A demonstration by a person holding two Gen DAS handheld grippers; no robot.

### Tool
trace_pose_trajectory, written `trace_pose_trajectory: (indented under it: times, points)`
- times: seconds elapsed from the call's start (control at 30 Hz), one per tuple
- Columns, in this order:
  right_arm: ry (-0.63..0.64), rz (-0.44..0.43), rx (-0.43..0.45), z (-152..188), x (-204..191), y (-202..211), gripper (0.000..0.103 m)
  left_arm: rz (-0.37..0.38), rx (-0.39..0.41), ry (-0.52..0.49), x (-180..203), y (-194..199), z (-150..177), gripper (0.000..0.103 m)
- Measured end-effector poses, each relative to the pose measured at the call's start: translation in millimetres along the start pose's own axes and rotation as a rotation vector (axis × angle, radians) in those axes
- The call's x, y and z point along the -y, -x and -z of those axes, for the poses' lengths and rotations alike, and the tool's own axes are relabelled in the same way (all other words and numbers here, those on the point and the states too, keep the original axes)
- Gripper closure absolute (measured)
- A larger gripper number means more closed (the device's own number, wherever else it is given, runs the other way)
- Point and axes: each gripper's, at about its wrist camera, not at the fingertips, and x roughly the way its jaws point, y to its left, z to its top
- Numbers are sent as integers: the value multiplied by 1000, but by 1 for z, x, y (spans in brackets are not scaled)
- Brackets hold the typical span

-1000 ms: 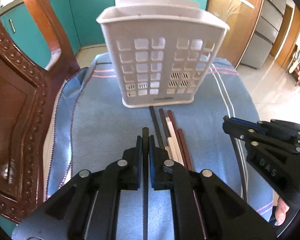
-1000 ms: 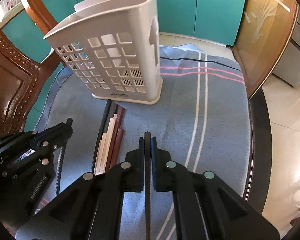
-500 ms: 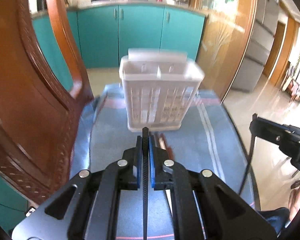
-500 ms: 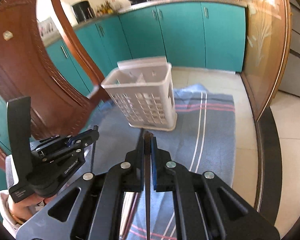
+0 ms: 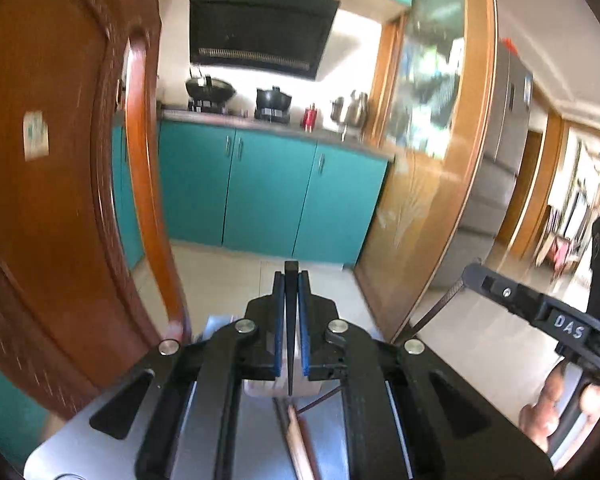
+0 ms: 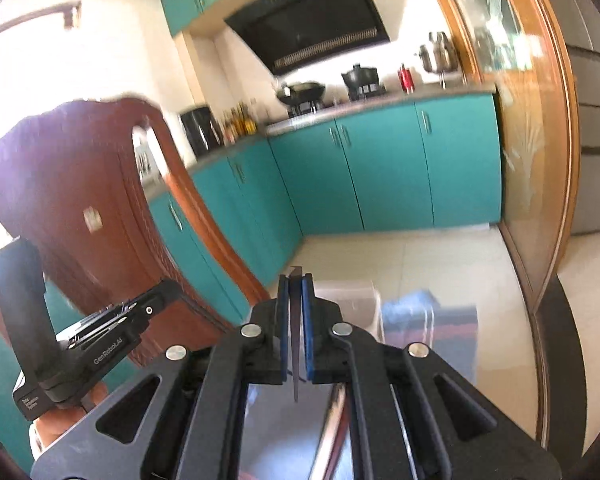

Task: Organize utensils
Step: 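Carry both chopsticks over the white holder and open both tools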

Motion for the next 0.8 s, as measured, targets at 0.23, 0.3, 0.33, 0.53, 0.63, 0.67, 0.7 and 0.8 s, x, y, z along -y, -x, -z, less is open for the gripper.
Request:
trace_pose_trajectory:
  times: [0.23,0.3,0.33,0.53,0.63,0.67,0.7,0.8]
  points:
    - [-111,-3,98,-49,24,-9,96,-31,99,126,-27,-13,-30,96]
    - [-116,26,135,-54,32,-14,96,-53,130,140,-30,-23,-32,96]
    - [-110,49,153,-53,34,-18,96,-65,134,142,-30,-27,-31,96]
    - [-73,164,87,-40,45,-70,96,-122,44,109,-24,-69,-12,96]
    - [-74,179,21,-24,54,-93,96,-149,-10,116,-29,-84,7,96]
    - [-74,185,9,-17,56,-98,96,-154,-24,121,-32,-87,13,96]
    - [-72,188,3,-10,57,-101,96,-157,-41,127,-34,-91,18,96]
    - [-54,203,-34,5,56,-108,96,-150,-63,129,-39,-92,27,96]
